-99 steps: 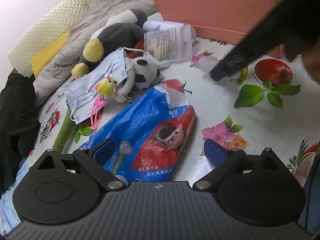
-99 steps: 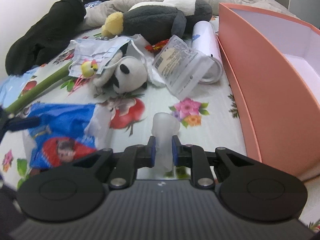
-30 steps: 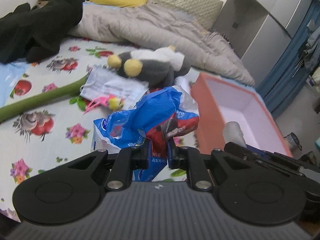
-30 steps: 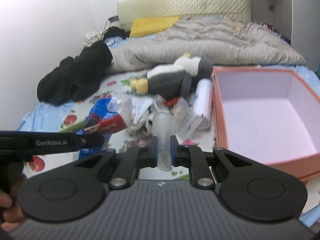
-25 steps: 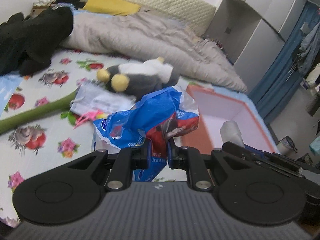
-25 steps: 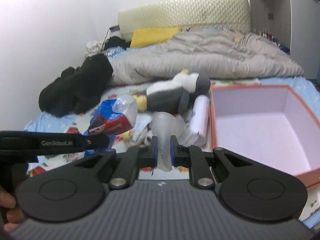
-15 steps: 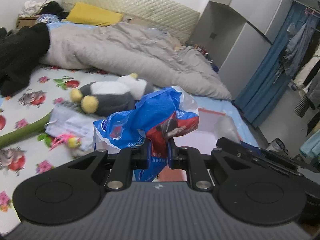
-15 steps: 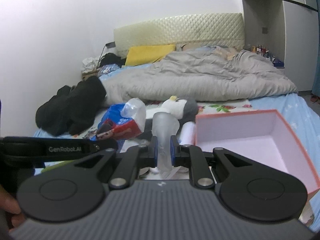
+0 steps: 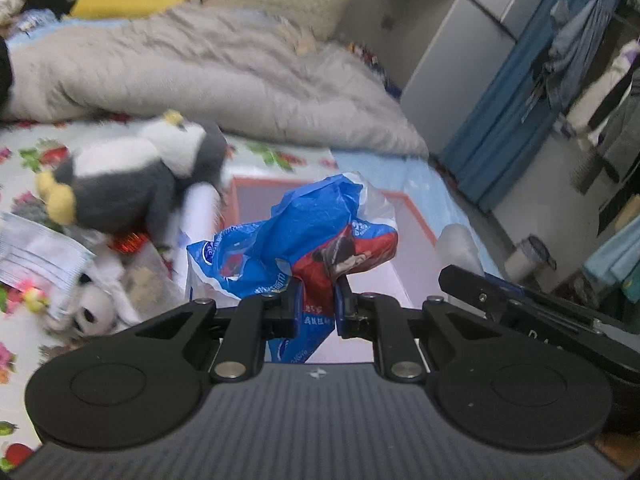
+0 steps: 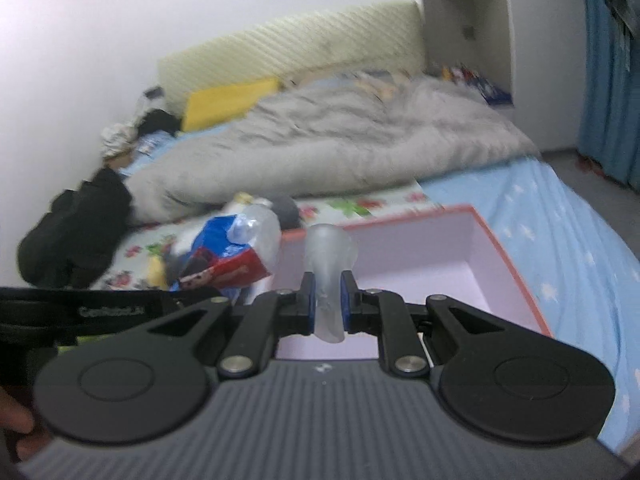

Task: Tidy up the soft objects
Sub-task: 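Open the left gripper over the shoebox while the right gripper releases the cup inside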

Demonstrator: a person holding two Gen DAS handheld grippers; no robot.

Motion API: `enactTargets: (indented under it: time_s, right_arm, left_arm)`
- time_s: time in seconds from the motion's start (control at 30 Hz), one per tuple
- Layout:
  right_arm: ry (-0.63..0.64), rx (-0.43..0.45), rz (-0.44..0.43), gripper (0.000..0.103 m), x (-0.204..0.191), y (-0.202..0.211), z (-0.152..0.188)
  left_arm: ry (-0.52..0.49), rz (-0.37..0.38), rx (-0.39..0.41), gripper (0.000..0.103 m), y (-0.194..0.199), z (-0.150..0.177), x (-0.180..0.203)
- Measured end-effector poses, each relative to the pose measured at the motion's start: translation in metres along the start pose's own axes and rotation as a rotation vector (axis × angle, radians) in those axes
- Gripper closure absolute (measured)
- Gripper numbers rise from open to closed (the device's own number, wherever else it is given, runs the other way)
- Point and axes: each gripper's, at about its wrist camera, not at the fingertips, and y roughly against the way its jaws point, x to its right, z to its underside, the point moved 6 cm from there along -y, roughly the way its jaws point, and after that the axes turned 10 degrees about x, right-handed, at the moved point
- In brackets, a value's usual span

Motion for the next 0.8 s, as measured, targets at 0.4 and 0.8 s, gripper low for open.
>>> enactTargets:
  time_s: [0.4, 0.8]
  right_arm:
    - [-0.089, -0.229, 0.121, 0.085, 0.085, -0.052, 0.071]
    - [-0.155, -0.323, 0.163, 0.069, 0.114, -0.071, 0.108]
  left_arm:
    - [-0.06, 0.0, -0.178, 0.084, -0.103, 0.042, 0.019]
    - [-0.087, 0.018, -0.203, 0.03, -0.122, 0.049, 0.029]
